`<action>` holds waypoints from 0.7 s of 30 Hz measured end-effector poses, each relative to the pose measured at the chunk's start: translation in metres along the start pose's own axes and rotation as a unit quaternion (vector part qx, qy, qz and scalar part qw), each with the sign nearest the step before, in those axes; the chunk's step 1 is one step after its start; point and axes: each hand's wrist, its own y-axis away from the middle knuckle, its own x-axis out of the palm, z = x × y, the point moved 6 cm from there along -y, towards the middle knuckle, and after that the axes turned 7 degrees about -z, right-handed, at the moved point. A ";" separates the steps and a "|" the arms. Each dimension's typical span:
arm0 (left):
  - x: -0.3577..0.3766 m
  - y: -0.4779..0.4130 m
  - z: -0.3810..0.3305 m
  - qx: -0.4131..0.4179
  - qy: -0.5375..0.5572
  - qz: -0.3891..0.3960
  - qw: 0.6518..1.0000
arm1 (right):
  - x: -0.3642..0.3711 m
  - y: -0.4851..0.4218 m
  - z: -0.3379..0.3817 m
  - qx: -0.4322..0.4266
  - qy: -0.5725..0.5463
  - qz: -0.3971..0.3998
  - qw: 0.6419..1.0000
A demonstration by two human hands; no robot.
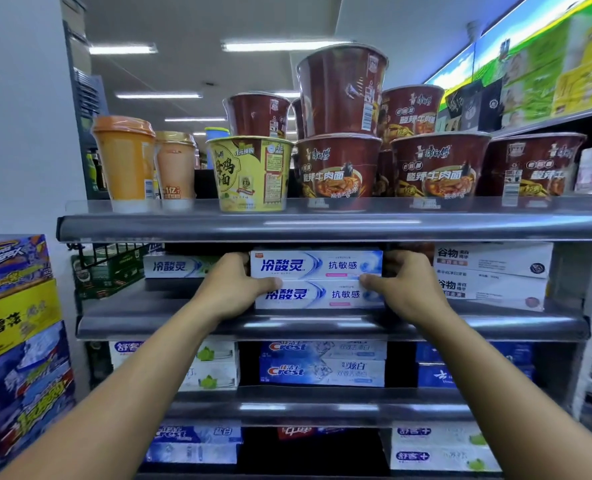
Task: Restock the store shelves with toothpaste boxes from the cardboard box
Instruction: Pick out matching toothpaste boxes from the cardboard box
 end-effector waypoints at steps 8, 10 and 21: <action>-0.001 0.010 -0.009 0.034 -0.058 -0.013 0.998 | 0.002 0.002 0.001 -0.007 0.030 -0.002 1.000; -0.003 0.015 -0.011 0.039 -0.061 -0.024 0.997 | 0.002 0.005 0.004 -0.011 0.031 -0.002 0.999; -0.013 0.142 0.030 0.241 0.062 -0.233 0.940 | -0.006 0.140 -0.007 -0.151 -0.042 -0.129 0.979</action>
